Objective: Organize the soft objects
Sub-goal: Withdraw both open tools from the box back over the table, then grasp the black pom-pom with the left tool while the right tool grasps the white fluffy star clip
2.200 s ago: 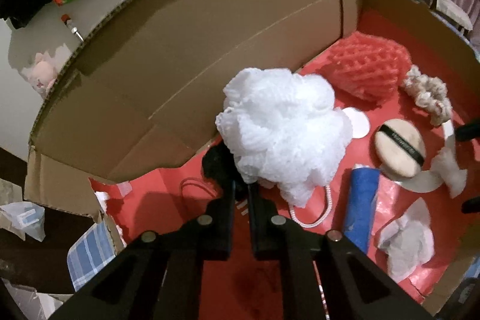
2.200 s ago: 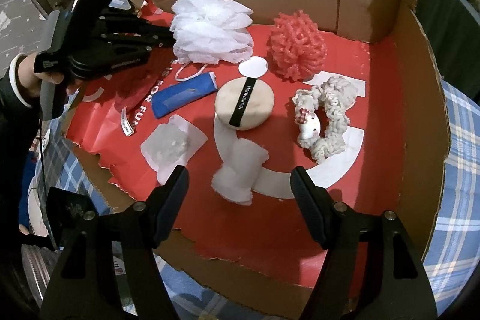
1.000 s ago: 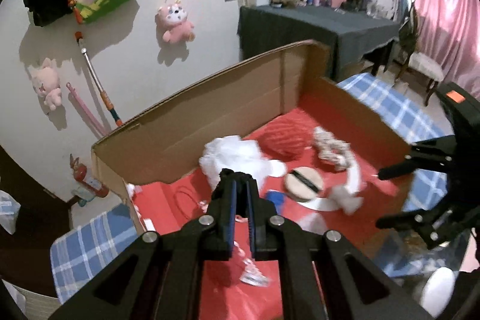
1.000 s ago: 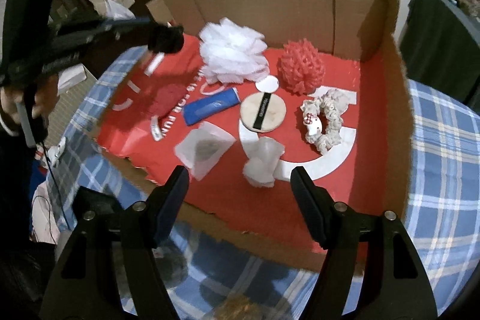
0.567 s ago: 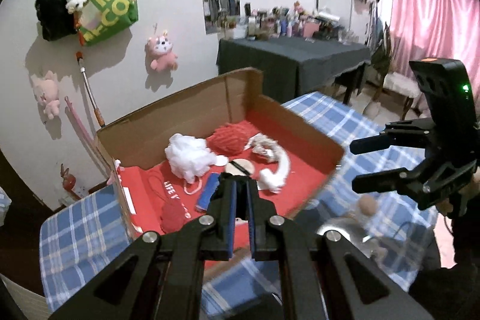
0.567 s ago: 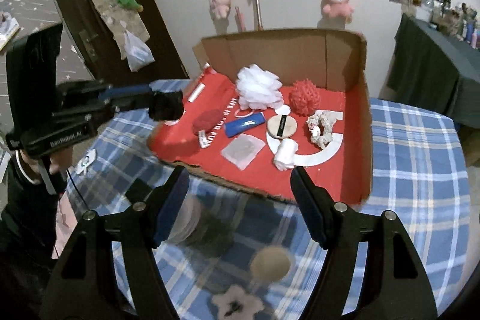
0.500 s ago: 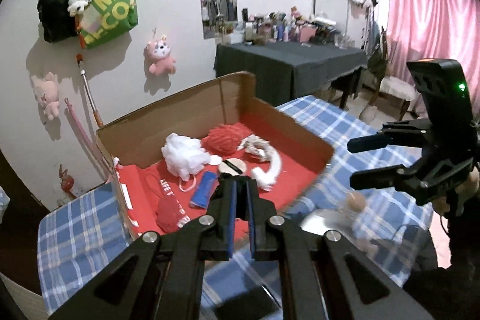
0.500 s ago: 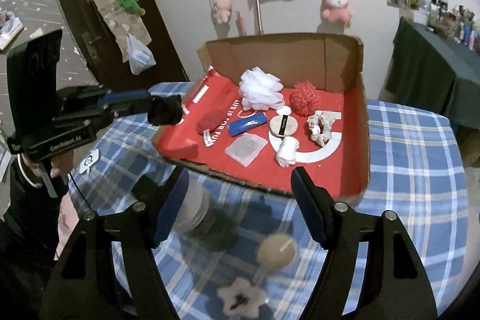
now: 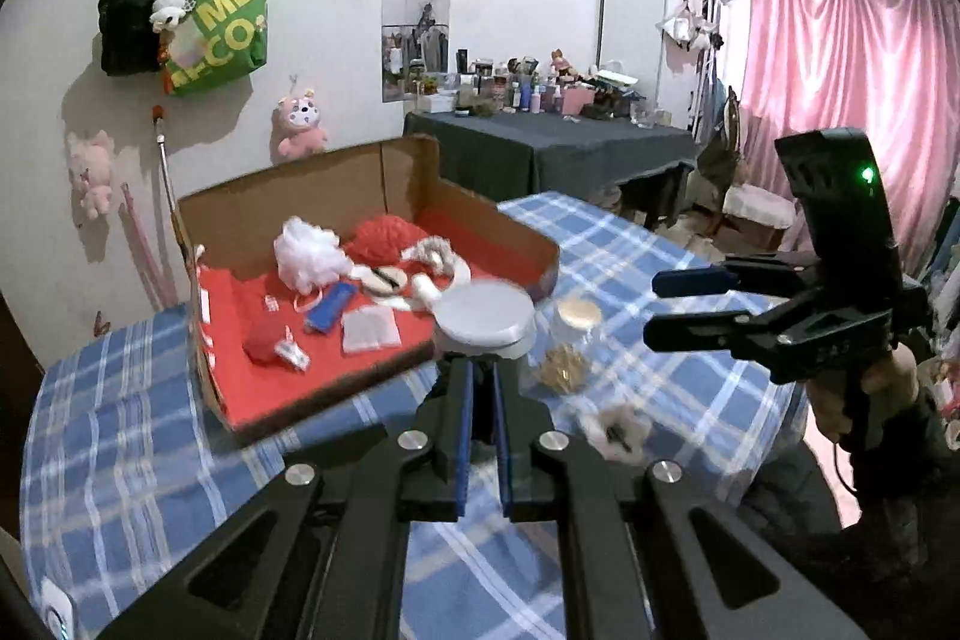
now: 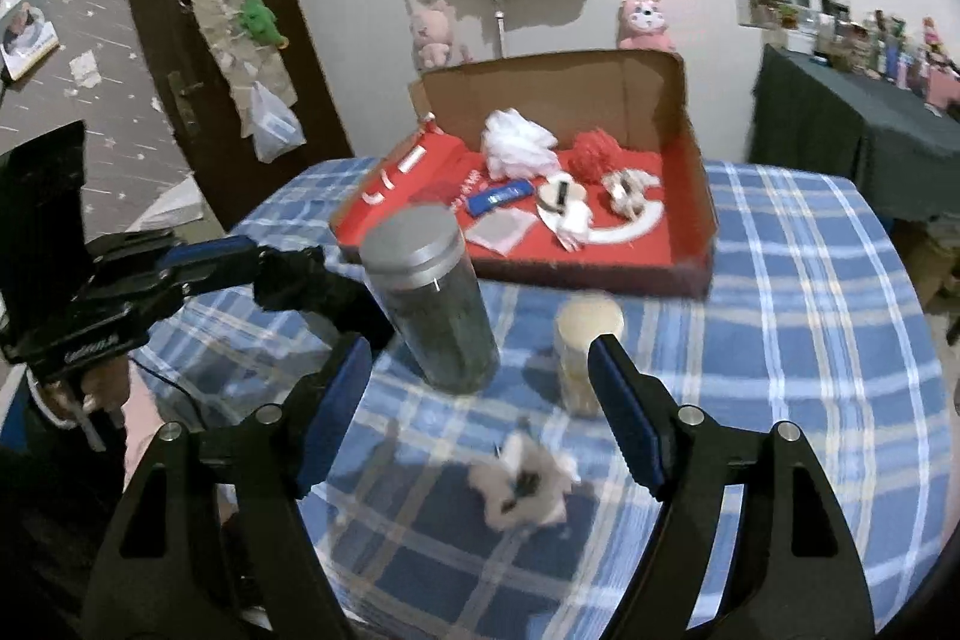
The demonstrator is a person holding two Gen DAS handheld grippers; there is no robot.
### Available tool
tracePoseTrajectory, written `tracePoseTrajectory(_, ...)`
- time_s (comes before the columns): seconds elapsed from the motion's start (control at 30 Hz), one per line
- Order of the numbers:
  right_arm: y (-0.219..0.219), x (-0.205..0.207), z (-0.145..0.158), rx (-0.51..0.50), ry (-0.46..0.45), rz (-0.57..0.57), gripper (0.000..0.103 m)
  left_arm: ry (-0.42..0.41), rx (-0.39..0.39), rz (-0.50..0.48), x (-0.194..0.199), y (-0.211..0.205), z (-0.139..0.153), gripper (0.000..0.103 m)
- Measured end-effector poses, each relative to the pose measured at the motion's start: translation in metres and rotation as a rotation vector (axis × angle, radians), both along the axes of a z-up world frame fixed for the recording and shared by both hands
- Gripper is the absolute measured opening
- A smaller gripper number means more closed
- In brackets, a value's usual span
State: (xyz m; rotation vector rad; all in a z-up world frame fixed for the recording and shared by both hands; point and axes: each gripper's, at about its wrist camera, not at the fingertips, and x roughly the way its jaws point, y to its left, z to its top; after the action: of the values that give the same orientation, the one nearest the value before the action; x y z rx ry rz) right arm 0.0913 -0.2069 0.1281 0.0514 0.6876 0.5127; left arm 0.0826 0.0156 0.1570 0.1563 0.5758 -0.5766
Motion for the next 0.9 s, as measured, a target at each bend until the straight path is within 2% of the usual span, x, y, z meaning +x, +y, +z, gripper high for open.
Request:
tracePoseTrajectory(0.27, 0.003, -0.019, -0.055, -0.01, 0.021, -0.045, 0.074, -0.021, 0.005, 0.008, -0.027, -0.018, -0.062, 0.007)
tracePoseTrajectory(0.4, 0.004, -0.021, -0.077, -0.031, 0.039, -0.074, 0.074, 0.015, 0.013, 0.008, -0.027, -0.024, -0.087, 0.007)
tracePoseTrajectory(0.7, 0.004, -0.023, -0.095, -0.049, 0.059, -0.106, 0.074, 0.076, 0.01, 0.042, -0.028, -0.025, -0.112, 0.009)
tracePoseTrajectory(0.8, 0.007, -0.024, -0.097, -0.065, 0.059, -0.102, 0.074, 0.078, 0.016, 0.049, -0.03, -0.025, -0.113, 0.023)
tracePoseTrajectory(0.87, 0.009, -0.025, -0.098, -0.071, 0.057, -0.099, 0.075, 0.074, 0.014, 0.053, -0.031, -0.024, -0.113, 0.044)
tracePoseTrajectory(0.9, 0.01, -0.025, -0.098, -0.072, 0.056, -0.099, 0.075, 0.072, 0.013, 0.057, -0.032, -0.023, -0.113, 0.046)
